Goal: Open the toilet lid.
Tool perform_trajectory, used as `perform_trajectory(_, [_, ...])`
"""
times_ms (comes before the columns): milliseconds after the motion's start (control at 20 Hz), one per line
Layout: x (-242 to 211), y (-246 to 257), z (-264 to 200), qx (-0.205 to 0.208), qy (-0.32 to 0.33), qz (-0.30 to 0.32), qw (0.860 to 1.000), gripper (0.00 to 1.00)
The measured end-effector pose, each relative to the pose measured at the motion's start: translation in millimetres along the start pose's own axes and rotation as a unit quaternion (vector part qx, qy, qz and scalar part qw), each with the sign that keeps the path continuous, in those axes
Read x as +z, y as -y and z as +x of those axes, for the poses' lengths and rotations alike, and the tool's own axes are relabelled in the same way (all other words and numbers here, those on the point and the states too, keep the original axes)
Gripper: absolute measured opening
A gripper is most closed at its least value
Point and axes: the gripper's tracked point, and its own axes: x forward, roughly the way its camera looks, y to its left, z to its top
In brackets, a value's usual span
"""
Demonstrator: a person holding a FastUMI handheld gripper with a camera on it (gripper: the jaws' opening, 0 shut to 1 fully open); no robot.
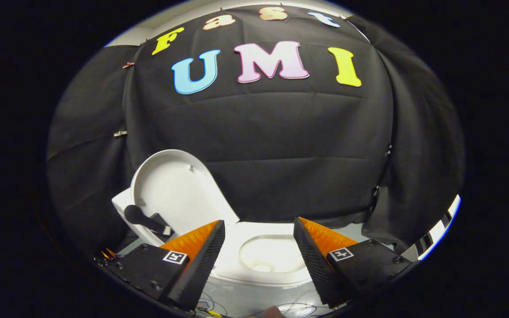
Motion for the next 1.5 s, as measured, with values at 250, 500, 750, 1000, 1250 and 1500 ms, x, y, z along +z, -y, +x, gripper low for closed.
perform_trajectory(250, [-10, 44, 2, -0.004, 0.049, -0.022, 0.999, 1.0])
perform_trajectory(500, [-7, 61, -4, -0.011, 0.091, -0.025, 0.996, 1.0])
perform_trajectory(750, [24, 73, -18, -0.012, 0.174, -0.005, 0.985, 0.99])
perform_trajectory(1000, [5, 86, -6, -0.029, 0.148, -0.002, 0.989, 0.99])
perform_trajectory(1250, [1, 85, -3, -0.029, 0.14, -0.013, 0.99, 0.99])
perform_trajectory(1500, [-8, 83, -2, -0.025, 0.122, -0.005, 0.992, 0.99])
